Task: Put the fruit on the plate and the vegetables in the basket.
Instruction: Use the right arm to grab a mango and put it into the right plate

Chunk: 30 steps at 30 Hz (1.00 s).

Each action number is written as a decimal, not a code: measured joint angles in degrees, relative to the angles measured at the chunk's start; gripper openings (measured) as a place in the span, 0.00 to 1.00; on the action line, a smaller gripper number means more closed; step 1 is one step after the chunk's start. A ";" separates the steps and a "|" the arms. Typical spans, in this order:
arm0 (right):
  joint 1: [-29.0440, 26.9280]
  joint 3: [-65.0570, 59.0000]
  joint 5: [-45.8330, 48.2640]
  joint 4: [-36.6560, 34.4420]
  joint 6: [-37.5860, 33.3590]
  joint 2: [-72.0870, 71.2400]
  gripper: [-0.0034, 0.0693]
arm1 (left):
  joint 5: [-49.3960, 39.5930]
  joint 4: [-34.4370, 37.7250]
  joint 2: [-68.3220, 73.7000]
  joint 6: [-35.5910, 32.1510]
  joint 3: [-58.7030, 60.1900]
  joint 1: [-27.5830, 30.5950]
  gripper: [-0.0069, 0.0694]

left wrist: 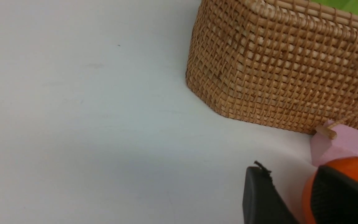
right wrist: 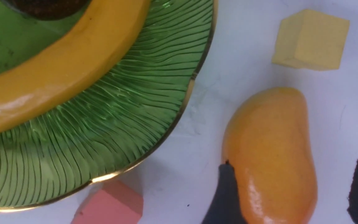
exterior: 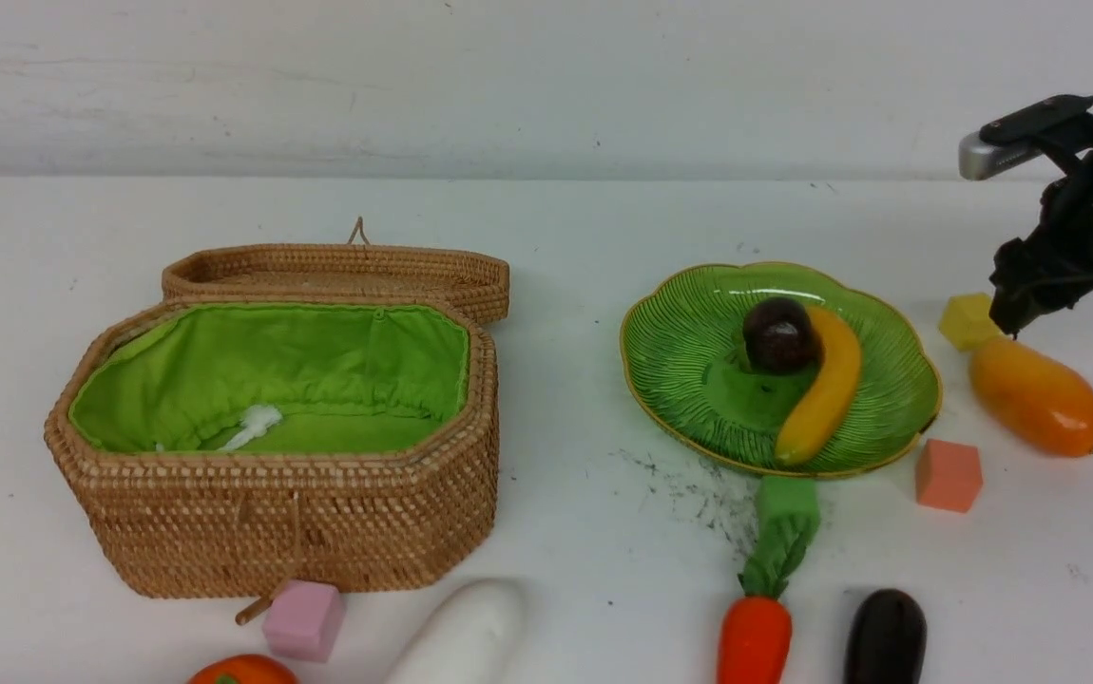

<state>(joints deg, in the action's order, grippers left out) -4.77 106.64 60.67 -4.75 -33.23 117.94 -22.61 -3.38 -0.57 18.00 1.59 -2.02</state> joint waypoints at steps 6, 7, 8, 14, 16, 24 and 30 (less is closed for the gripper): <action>0.00 0.00 0.06 1.73 0.28 1.27 0.96 | 0.00 0.00 0.00 0.00 0.00 0.00 0.40; 0.00 0.00 0.06 1.73 0.28 1.72 0.97 | 0.00 0.00 0.00 0.00 0.00 0.00 0.40; -0.06 0.00 0.00 1.73 0.28 2.26 0.98 | 0.00 0.00 0.00 0.00 0.00 0.00 0.40; -2.20 -0.10 -2.22 1.73 1.08 6.96 0.98 | 0.00 0.00 0.00 0.00 0.00 0.00 0.40; -4.05 -0.10 -3.09 1.32 1.62 8.78 0.98 | 0.00 0.00 0.00 0.00 0.00 0.00 0.40; -9.29 -0.67 0.44 -11.35 -5.95 11.40 0.87 | 0.00 0.00 0.00 0.00 0.00 0.00 0.40; -10.68 0.17 5.22 -23.65 -12.14 9.64 0.87 | 0.00 0.00 0.00 0.00 0.00 0.00 0.40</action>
<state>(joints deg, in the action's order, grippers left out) -15.44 106.80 65.89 -28.40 -45.37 127.59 -22.61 -3.38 -0.57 18.00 1.59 -2.02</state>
